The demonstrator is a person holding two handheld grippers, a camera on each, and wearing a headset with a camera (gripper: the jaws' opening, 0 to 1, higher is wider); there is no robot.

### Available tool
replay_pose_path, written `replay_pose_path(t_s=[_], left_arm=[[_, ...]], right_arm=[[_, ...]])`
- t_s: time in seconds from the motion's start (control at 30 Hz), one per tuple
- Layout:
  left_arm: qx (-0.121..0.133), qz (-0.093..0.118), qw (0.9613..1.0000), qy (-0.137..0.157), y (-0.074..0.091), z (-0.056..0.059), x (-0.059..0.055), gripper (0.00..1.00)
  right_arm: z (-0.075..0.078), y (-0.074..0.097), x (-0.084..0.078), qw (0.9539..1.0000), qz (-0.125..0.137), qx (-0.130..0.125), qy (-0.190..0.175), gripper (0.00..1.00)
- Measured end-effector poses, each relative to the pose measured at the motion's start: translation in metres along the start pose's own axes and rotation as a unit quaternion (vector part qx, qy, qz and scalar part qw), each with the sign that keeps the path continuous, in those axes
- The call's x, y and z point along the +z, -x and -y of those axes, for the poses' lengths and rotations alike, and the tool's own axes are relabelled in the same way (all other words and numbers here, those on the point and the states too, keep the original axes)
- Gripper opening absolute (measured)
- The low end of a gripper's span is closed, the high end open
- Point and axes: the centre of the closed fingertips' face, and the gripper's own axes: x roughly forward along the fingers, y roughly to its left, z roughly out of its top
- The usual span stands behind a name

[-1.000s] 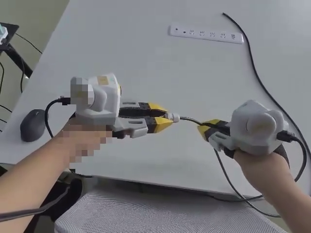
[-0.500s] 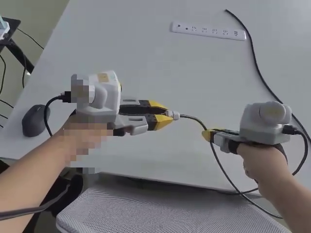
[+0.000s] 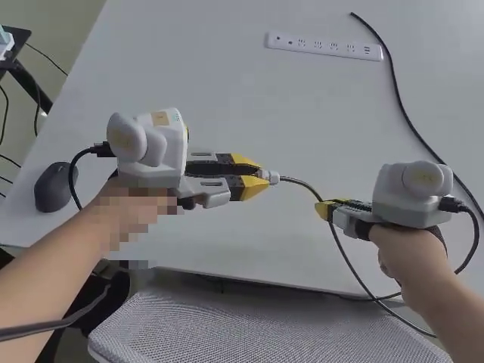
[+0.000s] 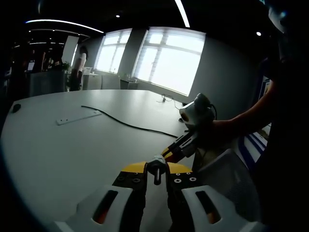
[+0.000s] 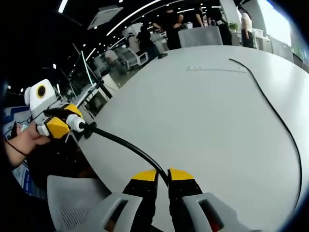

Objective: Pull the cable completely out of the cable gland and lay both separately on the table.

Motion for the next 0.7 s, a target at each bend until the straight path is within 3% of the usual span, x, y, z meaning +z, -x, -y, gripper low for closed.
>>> replay_pose_path(t_s=[0.2, 0.3, 0.43, 0.5, 0.6, 0.7], left_arm=[[0.006, 0.006, 1.0, 0.002, 0.001, -0.004, 0.003, 0.15], [0.008, 0.005, 1.0, 0.002, 0.002, -0.005, 0.003, 0.15], [0.012, 0.001, 0.9999, 0.002, 0.003, -0.007, 0.001, 0.15], [0.013, -0.001, 0.9999, 0.002, 0.003, -0.008, 0.0, 0.15], [0.013, -0.002, 0.9999, 0.002, 0.004, -0.008, -0.001, 0.15], [0.013, -0.001, 0.9999, 0.005, 0.004, -0.008, -0.001, 0.15]], right_arm=[[-0.002, 0.003, 0.002, 0.9998, -0.002, 0.006, 0.019, 0.04], [-0.003, 0.004, 0.005, 0.9981, 0.002, 0.001, 0.062, 0.08], [-0.011, 0.006, 0.014, 0.9959, 0.01, 0.01, 0.089, 0.16], [-0.024, 0.012, 0.024, 0.9914, 0.015, 0.014, 0.129, 0.18], [-0.051, 0.021, 0.045, 0.9719, 0.034, 0.021, 0.232, 0.19], [-0.073, 0.022, 0.052, 0.952, 0.036, 0.034, 0.302, 0.21]])
